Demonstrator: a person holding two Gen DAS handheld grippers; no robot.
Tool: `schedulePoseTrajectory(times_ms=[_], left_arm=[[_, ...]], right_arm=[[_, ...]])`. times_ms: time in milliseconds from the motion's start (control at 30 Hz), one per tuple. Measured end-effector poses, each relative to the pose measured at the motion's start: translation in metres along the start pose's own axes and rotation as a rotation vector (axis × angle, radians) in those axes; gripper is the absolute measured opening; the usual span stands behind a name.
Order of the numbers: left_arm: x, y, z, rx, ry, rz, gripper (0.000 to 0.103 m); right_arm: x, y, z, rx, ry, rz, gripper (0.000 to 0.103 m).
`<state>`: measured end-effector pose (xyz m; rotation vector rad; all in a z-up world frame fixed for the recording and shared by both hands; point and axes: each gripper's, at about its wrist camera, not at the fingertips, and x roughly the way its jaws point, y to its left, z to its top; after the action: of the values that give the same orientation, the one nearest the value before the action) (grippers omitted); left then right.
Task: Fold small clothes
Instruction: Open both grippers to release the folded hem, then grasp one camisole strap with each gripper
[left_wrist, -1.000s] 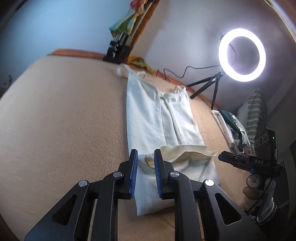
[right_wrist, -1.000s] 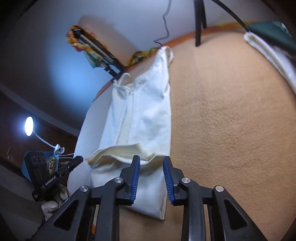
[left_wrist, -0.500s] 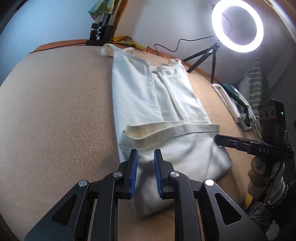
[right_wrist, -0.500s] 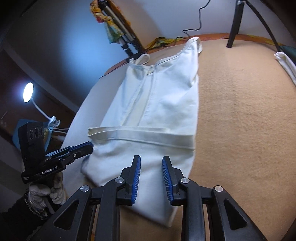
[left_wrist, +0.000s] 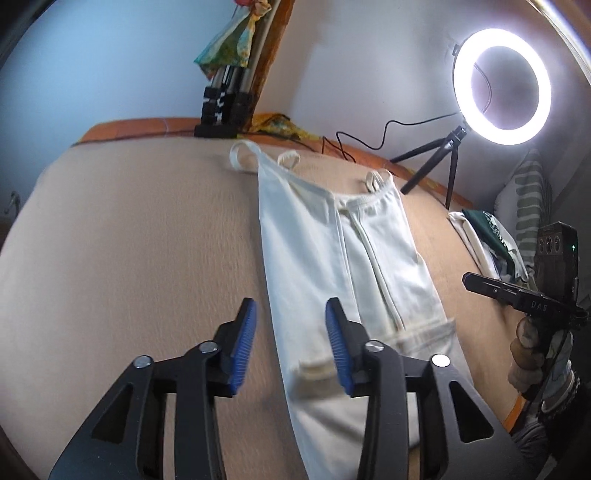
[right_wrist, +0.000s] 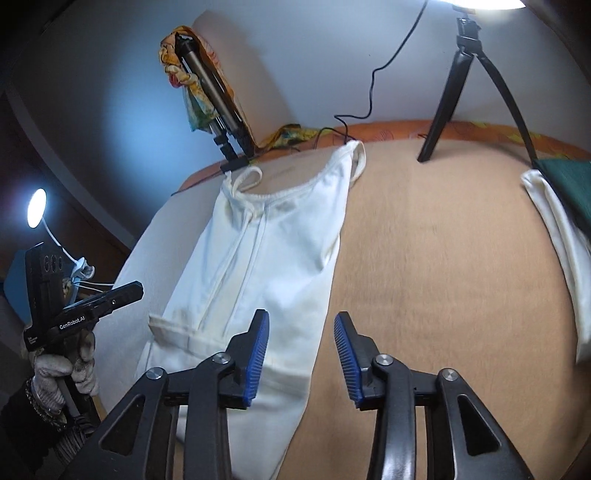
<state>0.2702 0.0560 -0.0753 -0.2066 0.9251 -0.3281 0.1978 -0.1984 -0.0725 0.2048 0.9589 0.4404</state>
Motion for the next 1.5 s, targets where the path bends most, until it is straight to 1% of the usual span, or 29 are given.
schedulePoseTrajectory(times_ms=[67,100,133,200,300,467,533,633,667,733,767,800,833,867,900,933,967,1033,1100,1133,1200,1233,1267,1300,1333,1367,1400,1467,1500], left_arm=[[0.009,0.005,0.019,-0.001,0.004,-0.016,0.042],[0.013,0.007,0.024,-0.005,0.01,-0.023,0.047],[0.02,0.011,0.033,-0.014,0.018,-0.02,0.047],[0.032,0.019,0.046,-0.024,0.022,-0.025,0.047],[0.057,0.035,0.064,-0.055,0.04,-0.045,0.047],[0.089,0.048,0.083,-0.089,0.049,-0.106,0.047],[0.099,0.052,0.089,-0.103,0.059,-0.145,0.047],[0.112,0.053,0.094,-0.113,0.067,-0.178,0.047],[0.115,0.053,0.096,-0.113,0.07,-0.188,0.045],[0.119,0.05,0.098,-0.099,0.063,-0.196,0.044],[0.12,0.049,0.099,-0.09,0.053,-0.191,0.041],[0.121,0.048,0.101,-0.089,0.051,-0.19,0.033],[0.124,0.047,0.102,-0.097,0.054,-0.201,0.027],[0.126,0.047,0.102,-0.102,0.055,-0.209,0.016],[0.128,0.047,0.103,-0.1,0.054,-0.206,0.008],[0.128,0.044,0.103,-0.088,0.043,-0.183,0.006],[0.128,0.043,0.104,-0.078,0.031,-0.167,0.004],[0.126,0.041,0.104,-0.06,0.003,-0.128,0.004],[0.127,0.041,0.105,-0.041,0.005,-0.11,0.004],[0.127,0.042,0.105,-0.043,0.009,-0.115,0.004],[0.128,0.044,0.106,-0.047,0.018,-0.12,0.004],[0.129,0.046,0.107,-0.055,0.028,-0.13,0.005],[0.129,0.048,0.108,-0.063,0.036,-0.138,0.01],[0.13,0.052,0.11,-0.079,0.044,-0.132,0.021],[0.13,0.054,0.11,-0.09,0.045,-0.127,0.026],[0.128,0.057,0.11,-0.101,0.041,-0.132,0.031],[0.128,0.061,0.111,-0.119,0.034,-0.157,0.031],[0.131,0.063,0.111,-0.131,0.043,-0.173,0.031],[0.132,0.063,0.111,-0.13,0.04,-0.181,0.031]], right_arm=[[0.009,-0.008,0.014,0.008,0.003,0.012,0.042],[0.015,-0.011,0.02,0.01,0.004,0.016,0.042],[0.02,-0.014,0.026,0.011,0.005,0.017,0.042],[0.031,-0.024,0.039,0.014,0.006,0.02,0.042],[0.045,-0.04,0.057,0.045,0.003,0.059,0.042],[0.069,-0.063,0.085,0.112,-0.009,0.122,0.042],[0.077,-0.069,0.093,0.128,-0.015,0.15,0.042],[0.087,-0.073,0.102,0.138,-0.011,0.172,0.042],[0.09,-0.074,0.104,0.138,-0.01,0.175,0.042],[0.097,-0.074,0.107,0.138,-0.003,0.198,0.041],[0.099,-0.074,0.108,0.136,-0.001,0.208,0.037],[0.101,-0.073,0.108,0.132,0.002,0.218,0.031],[0.103,-0.072,0.109,0.127,0.008,0.224,0.027],[0.105,-0.07,0.109,0.116,0.014,0.218,0.018],[0.106,-0.067,0.11,0.099,0.021,0.218,0.007],[0.106,-0.064,0.11,0.084,0.024,0.22,0.003],[0.104,-0.061,0.111,0.062,0.023,0.204,0.0],[0.1,-0.055,0.116,0.004,0.003,0.137,0.0],[0.103,-0.061,0.12,0.018,0.015,0.091,0.0],[0.105,-0.065,0.12,0.025,0.019,0.079,0.0],[0.108,-0.068,0.118,0.03,0.028,0.093,0.0],[0.108,-0.068,0.118,0.029,0.028,0.102,0.003],[0.107,-0.069,0.117,0.035,0.026,0.122,0.005],[0.106,-0.07,0.117,0.038,0.022,0.124,0.008],[0.104,-0.071,0.117,0.04,0.016,0.118,0.015],[0.103,-0.073,0.117,0.047,0.009,0.117,0.026],[0.102,-0.076,0.117,0.058,0.003,0.129,0.032],[0.101,-0.079,0.118,0.068,0.0,0.165,0.032],[0.102,-0.079,0.119,0.067,0.002,0.168,0.032]])
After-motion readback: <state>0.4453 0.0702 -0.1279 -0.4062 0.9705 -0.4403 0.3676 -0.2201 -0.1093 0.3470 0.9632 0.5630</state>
